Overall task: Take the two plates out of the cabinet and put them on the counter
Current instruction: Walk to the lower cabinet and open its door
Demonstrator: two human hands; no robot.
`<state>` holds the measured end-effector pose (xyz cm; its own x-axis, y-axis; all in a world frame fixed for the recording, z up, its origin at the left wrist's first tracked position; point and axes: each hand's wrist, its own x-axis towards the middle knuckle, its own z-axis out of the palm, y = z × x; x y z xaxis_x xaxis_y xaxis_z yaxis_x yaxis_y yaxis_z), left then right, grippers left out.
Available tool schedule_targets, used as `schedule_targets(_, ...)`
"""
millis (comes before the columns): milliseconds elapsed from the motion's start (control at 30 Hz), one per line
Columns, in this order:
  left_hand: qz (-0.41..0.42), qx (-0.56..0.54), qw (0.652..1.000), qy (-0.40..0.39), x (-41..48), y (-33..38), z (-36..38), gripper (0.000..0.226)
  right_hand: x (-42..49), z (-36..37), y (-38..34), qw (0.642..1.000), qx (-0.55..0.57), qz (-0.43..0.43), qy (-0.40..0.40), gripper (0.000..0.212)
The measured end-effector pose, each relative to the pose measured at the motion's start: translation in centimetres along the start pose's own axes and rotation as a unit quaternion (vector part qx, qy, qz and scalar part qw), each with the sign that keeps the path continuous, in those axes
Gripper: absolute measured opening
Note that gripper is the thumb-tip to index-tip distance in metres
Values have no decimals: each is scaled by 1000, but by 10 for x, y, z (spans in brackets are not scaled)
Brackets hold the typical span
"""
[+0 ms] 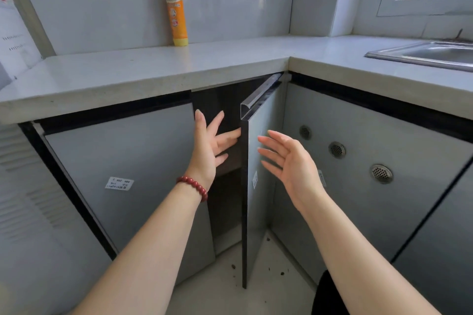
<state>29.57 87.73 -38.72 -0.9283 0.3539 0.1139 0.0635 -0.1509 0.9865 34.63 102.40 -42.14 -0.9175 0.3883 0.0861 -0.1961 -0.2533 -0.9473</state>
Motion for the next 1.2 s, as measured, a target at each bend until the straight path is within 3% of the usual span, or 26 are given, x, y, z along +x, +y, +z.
schedule_targets(233, -3, 9, 998, -62, -2, -10, 19, 100, -17, -30, -4, 997, -46, -47, 28, 31)
schedule_targets(633, -2, -4, 987, -162, 3, -27, 57, 81, -30, -67, -4, 999, -7, -32, 37, 47)
schedule_targets(1200, -4, -10, 969, -247, 9, -40, 131, 75, -26, -113, -25, 991, -7, -56, 118, 44)
